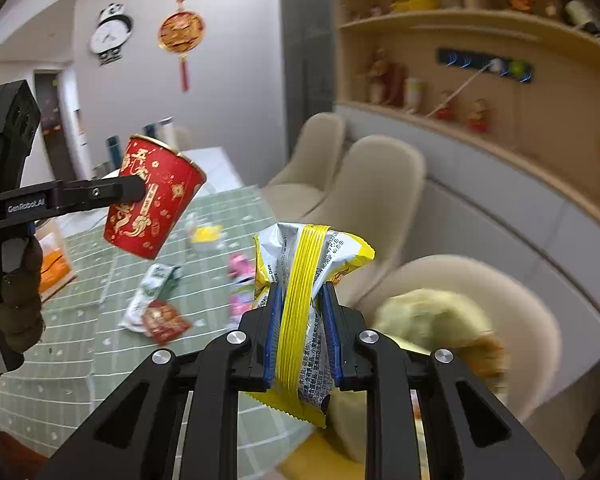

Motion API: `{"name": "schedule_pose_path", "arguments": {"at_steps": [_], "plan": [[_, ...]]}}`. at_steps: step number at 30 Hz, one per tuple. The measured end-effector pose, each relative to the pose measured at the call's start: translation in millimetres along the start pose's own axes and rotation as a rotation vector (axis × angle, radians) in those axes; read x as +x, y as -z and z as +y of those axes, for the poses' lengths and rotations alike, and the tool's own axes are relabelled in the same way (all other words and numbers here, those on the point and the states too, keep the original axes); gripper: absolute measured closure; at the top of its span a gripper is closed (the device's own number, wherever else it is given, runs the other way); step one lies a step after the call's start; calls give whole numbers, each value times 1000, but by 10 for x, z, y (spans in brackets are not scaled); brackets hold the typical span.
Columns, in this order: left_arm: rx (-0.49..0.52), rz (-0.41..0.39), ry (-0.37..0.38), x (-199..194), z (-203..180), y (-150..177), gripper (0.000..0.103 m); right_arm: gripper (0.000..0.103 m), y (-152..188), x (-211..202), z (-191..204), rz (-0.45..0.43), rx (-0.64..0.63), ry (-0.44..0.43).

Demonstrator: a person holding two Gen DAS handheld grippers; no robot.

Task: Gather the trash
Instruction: 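Carry the red cup and yellow-white wrapper over the yellow trash bag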

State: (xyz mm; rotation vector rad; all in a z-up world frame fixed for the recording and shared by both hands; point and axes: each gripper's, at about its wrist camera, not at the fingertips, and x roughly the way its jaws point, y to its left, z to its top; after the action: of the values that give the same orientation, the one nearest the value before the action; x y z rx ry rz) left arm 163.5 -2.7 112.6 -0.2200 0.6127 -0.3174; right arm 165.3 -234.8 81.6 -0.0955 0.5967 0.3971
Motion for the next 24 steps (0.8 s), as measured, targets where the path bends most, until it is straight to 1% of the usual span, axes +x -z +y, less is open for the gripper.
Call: {"name": "schedule_pose_path", "arguments": {"at_steps": [4,7,10,13,16,20,24], "plan": [[46,12,81,265,-296,-78,57,83,23,-194,-311,-13,37,91],[65,46,140,559,-508,-71,57,83,101,-257,-570,2,73,154],[82,106,192,922,-736,-44,57,83,197,-263,-745,18,100,194],[96,164,222,1195,-908,20,57,83,307,-202,-1004,41,143,227],[103,244,249,1568,-1048,124,57,83,381,-136,-1170,59,168,250],[107,334,260,1974,-1173,276,57,83,500,9,-1437,98,213,275],[100,420,273,2341,-1282,391,57,83,604,81,-1654,116,249,288]]}}
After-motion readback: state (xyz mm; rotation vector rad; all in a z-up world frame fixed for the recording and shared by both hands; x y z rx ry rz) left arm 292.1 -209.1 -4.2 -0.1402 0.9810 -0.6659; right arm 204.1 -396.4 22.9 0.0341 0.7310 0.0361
